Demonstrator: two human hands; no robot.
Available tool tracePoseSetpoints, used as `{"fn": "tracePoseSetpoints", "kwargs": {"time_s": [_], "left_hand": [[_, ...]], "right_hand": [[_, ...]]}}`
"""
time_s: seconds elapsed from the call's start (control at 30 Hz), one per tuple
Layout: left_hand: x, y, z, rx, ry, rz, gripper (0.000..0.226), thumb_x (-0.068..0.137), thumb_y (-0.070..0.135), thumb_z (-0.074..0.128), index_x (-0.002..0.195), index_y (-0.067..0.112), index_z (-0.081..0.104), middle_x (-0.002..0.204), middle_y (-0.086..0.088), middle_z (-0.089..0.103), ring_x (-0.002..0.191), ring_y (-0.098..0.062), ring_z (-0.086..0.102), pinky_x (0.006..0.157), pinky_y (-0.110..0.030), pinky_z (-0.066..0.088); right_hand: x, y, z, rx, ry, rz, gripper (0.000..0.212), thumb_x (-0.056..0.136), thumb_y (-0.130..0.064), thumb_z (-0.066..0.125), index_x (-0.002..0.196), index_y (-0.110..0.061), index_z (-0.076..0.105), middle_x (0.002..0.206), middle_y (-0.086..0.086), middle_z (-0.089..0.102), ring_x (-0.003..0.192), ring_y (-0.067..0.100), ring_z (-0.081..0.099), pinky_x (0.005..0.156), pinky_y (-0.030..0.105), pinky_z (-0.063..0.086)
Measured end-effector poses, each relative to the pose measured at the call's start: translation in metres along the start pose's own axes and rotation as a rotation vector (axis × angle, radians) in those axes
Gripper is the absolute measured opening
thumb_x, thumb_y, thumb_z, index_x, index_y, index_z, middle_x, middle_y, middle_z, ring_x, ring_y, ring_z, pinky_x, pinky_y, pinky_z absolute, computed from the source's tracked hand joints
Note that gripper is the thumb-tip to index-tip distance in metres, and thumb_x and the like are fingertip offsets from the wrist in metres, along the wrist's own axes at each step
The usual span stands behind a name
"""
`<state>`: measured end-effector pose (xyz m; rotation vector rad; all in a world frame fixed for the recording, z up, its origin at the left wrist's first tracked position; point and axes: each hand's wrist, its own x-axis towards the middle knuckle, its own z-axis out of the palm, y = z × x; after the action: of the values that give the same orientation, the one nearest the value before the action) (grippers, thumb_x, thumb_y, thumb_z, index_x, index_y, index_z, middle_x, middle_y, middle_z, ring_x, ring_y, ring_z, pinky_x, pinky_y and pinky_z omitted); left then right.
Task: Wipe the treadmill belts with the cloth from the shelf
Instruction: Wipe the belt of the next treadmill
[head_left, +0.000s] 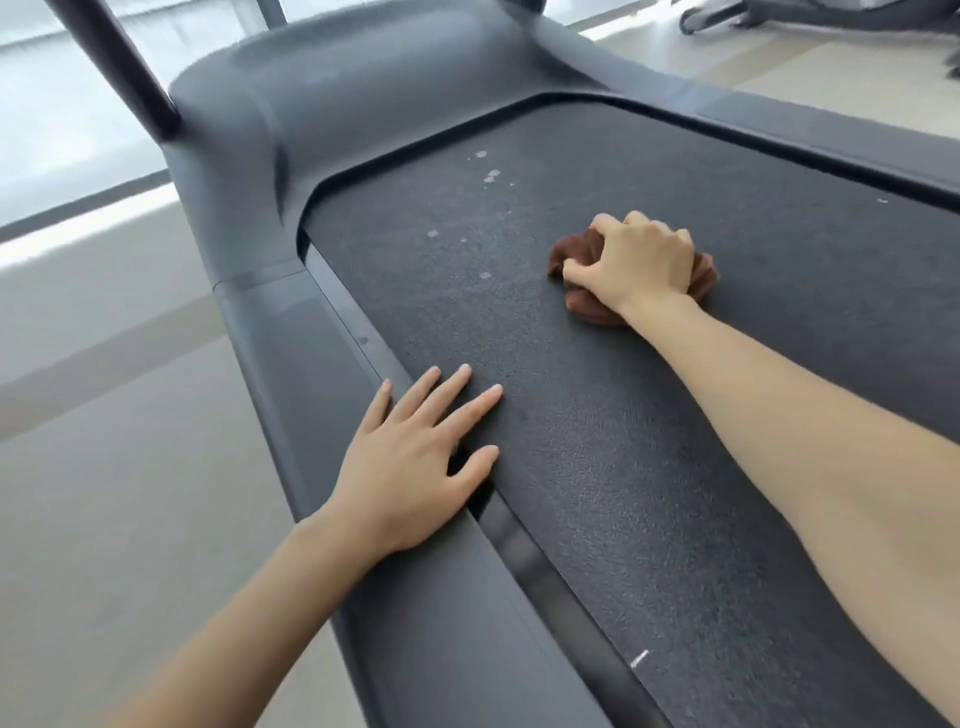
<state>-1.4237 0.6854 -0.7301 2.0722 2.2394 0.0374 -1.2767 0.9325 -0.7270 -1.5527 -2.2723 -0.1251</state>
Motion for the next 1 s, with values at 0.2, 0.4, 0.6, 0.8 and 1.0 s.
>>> {"fn": "tracePoseSetpoints", "kwargs": {"time_s": [0.2,0.4,0.6,0.8,1.0], "left_hand": [[0.033,-0.032,-0.001,-0.016,-0.008,0.044,0.072,0.072,0.070,-0.005,0.142,0.056,0.001,0.157,0.022,-0.002,0.144,-0.005,-0.007,0.118,-0.035,-0.004],[0.054,-0.030,0.002,-0.042,-0.016,0.117,0.076,0.071,0.074,-0.003,0.145,0.053,0.002,0.156,0.022,-0.004,0.145,-0.007,-0.008,0.118,-0.040,0.000],[0.055,-0.033,0.000,-0.007,-0.052,0.214,0.080,0.067,0.075,-0.010,0.143,0.051,-0.010,0.149,0.022,-0.017,0.145,-0.014,-0.011,0.117,-0.046,-0.002],[0.080,-0.103,-0.012,-0.093,-0.041,0.251,0.066,0.083,0.074,0.010,0.145,0.051,0.014,0.158,0.016,0.008,0.145,-0.009,0.003,0.118,-0.040,0.004],[0.093,-0.159,-0.016,-0.043,-0.001,0.158,0.056,0.093,0.059,0.019,0.147,0.044,0.018,0.159,0.009,0.011,0.145,-0.012,0.005,0.116,-0.044,0.001]], "right_hand": [[-0.029,-0.001,-0.009,0.034,0.043,-0.093,0.047,0.079,-0.060,0.053,0.108,-0.024,0.064,0.100,0.008,0.064,0.096,0.032,0.060,0.086,0.040,0.037],[-0.160,-0.017,-0.056,0.135,0.117,-0.252,0.034,0.069,-0.055,0.059,0.083,-0.025,0.066,0.074,-0.001,0.057,0.070,0.025,0.056,0.070,0.038,0.042],[-0.263,-0.020,-0.095,0.078,0.094,-0.137,0.030,0.068,-0.048,0.068,0.090,-0.026,0.066,0.080,-0.001,0.059,0.071,0.023,0.057,0.086,0.043,0.045],[-0.251,-0.046,-0.104,0.009,-0.061,-0.085,0.031,0.069,-0.052,0.062,0.086,-0.026,0.068,0.080,-0.007,0.058,0.072,0.019,0.058,0.072,0.032,0.039],[-0.199,-0.090,-0.074,0.055,-0.039,0.002,0.034,0.068,-0.056,0.056,0.084,-0.028,0.067,0.077,-0.008,0.060,0.071,0.018,0.059,0.066,0.032,0.041]]}}
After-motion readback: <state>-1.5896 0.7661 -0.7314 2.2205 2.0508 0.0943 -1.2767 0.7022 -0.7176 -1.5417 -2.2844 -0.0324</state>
